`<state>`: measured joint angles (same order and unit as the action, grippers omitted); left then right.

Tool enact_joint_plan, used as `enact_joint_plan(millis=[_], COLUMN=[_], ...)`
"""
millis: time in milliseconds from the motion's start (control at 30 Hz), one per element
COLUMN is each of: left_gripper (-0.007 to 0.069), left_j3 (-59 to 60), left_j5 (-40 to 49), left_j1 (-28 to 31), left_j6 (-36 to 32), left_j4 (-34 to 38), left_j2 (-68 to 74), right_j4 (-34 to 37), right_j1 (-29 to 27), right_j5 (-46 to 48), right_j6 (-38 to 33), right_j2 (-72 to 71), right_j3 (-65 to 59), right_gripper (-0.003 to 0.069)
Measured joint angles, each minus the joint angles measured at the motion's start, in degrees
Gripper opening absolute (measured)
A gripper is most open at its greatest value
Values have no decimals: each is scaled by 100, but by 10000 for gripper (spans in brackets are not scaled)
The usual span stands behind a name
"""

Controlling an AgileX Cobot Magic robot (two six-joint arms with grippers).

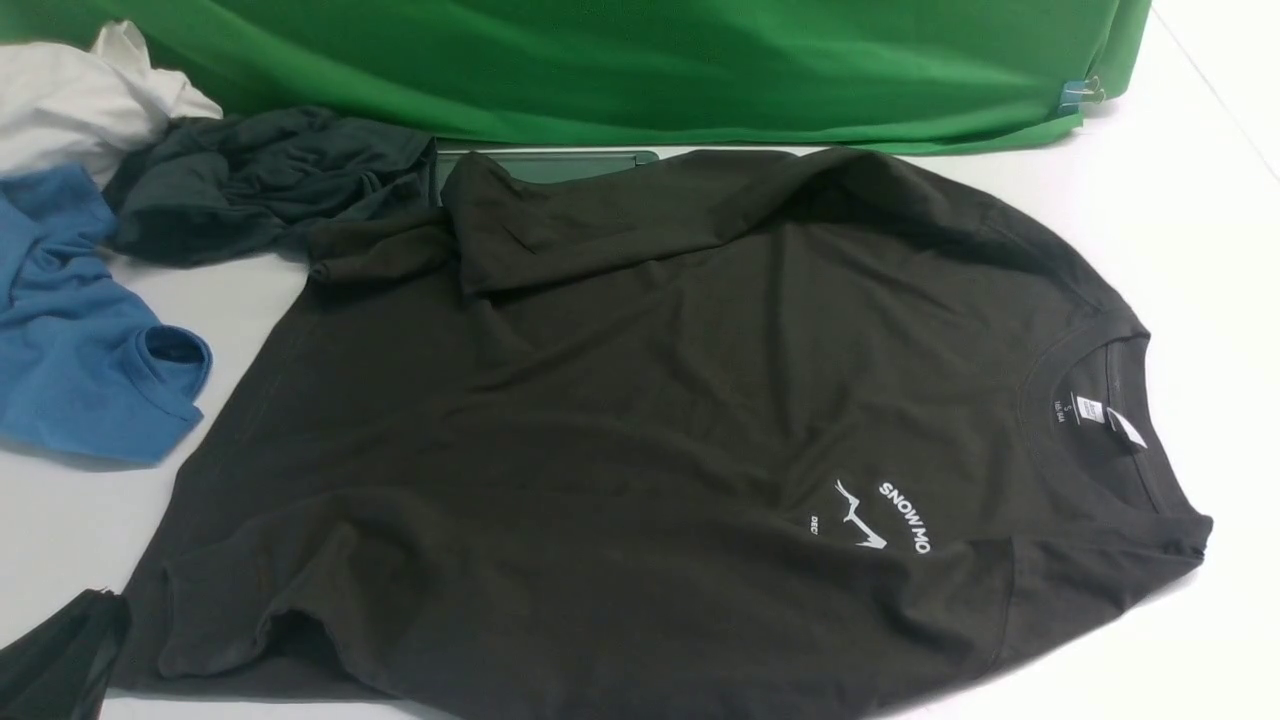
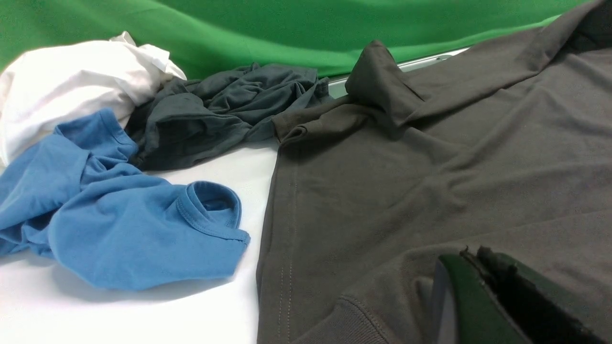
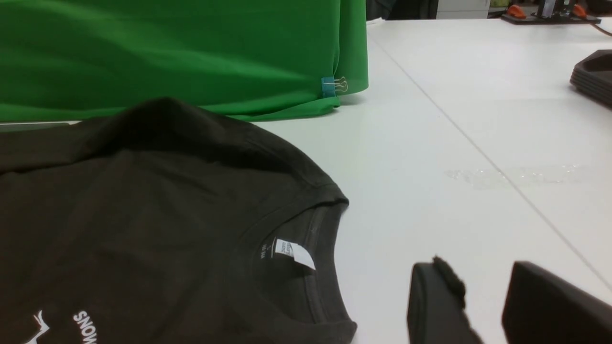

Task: Fold a long-sleeved shirt on a white desktop.
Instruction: 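Grasp the left edge of the dark T-shirt lying flat on the table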

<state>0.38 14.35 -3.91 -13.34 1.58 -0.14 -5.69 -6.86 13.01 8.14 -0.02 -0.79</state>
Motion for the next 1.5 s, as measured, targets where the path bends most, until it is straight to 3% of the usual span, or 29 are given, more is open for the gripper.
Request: enact_joint_plan(millis=[200, 367, 533, 700, 767, 900, 1000, 1100, 1300, 1500], left_gripper=[38, 38, 38, 38, 38, 38, 38, 38, 38, 38], left_j3=[0, 0, 0, 0, 0, 0, -113, -831, -3133, -5980], left_j5=[-262, -1435, -2595, -2919, -3595, -5042, -5728, -5045, -3180, 224], left_j1=[0, 0, 0, 0, 0, 0, 0, 0, 0, 0], left_j6=[0, 0, 0, 0, 435, 2002, 2648, 2885, 2505, 2257], left_j4=[14, 119, 123, 161, 273, 341, 508, 646, 622, -71], left_j2=[0, 0, 0, 0, 0, 0, -7, 22, 1021, 2807], right_j4=[0, 0, -4, -4, -4, -4, -4, -6, -18, -17], right_j1=[0, 0, 0, 0, 0, 0, 0, 0, 0, 0], right_j5=[-28, -799, -2236, -3263, -3834, -4689, -4585, -4072, -3024, -318], right_j6=[0, 218, 1584, 2410, 2616, 3109, 3390, 3337, 2673, 1535], right_j2=[0, 0, 0, 0, 0, 36, 173, 547, 1739, 3391], right_j3=[0, 0, 0, 0, 0, 0, 348, 1263, 3549, 6143], right_gripper=[242, 242, 242, 242, 242, 242, 242, 242, 242, 242])
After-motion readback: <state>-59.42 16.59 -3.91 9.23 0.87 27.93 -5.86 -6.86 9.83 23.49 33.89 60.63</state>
